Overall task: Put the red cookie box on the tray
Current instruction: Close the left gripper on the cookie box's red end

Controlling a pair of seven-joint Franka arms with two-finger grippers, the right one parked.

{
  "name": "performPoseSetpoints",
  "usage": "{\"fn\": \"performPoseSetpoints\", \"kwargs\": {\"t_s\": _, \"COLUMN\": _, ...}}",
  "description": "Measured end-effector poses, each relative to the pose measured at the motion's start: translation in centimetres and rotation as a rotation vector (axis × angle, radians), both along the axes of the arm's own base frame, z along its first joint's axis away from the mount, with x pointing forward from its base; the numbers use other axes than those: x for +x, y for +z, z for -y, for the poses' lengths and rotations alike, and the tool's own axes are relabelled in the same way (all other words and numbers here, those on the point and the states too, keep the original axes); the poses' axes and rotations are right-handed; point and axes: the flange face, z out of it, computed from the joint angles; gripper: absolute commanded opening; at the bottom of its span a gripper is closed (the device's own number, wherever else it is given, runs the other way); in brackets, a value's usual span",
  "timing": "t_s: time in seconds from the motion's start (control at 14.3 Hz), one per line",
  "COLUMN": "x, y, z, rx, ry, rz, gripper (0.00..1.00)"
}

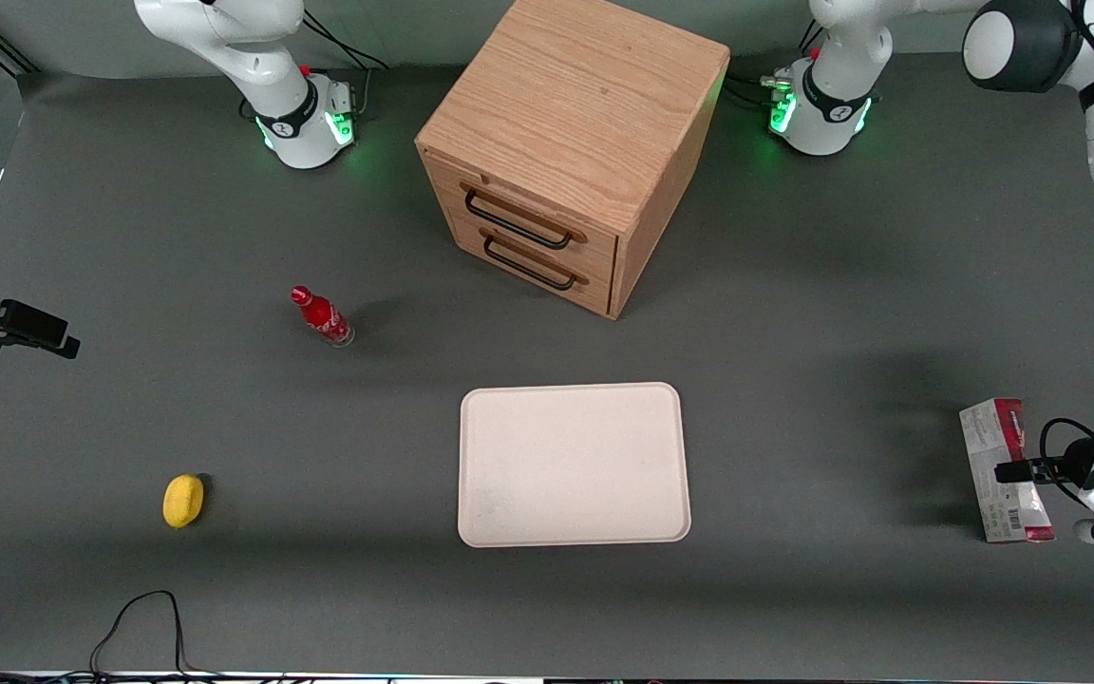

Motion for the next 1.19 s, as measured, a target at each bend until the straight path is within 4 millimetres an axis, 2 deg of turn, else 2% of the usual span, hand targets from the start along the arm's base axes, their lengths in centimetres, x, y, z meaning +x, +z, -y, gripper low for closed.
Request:
{"fn": "performPoseSetpoints", "kwargs": {"t_s": 0.21, "x": -0.5, "y": -1.8, "z": 0.2, "rx": 0.001, "ry": -0.001, "rz": 0.004, "gripper": 1.00}}
{"fn": "performPoseSetpoints", "kwargs": {"t_s": 0.28, "x": -0.6, "y": -2.0, "z": 0.2, "rx": 0.001, "ry": -0.002, "rz": 0.004, "gripper": 0.94}}
{"fn": "performPoseSetpoints", "kwargs": {"t_s": 0.35, "x": -0.6, "y": -2.1, "z": 0.2, "rx": 0.000, "ry": -0.002, "rz": 0.002, "gripper": 0.74}}
{"fn": "performPoseSetpoints", "kwargs": {"t_s": 0.49, "x": -0.7, "y": -2.2, "z": 0.2, "rx": 0.000, "ry": -0.002, "rz": 0.001, "gripper": 0.20}}
{"fn": "performPoseSetpoints", "kwargs": {"t_s": 0.56, "x": -0.7, "y": -2.2, "z": 0.2, "rx": 0.000, "ry": -0.002, "rz": 0.001, "gripper": 0.04}}
{"fn": "performPoseSetpoints", "kwargs": {"t_s": 0.63, "x": -0.7, "y": -2.2, "z": 0.2, "rx": 0.000, "ry": -0.002, "rz": 0.001, "gripper": 0.00}}
{"fn": "performPoseSetpoints", "kwargs": {"t_s": 1.19, "x": -0.7, "y": -2.1, "z": 0.1, "rx": 0.006, "ry": -0.004, "rz": 0.001, "gripper": 0.00}}
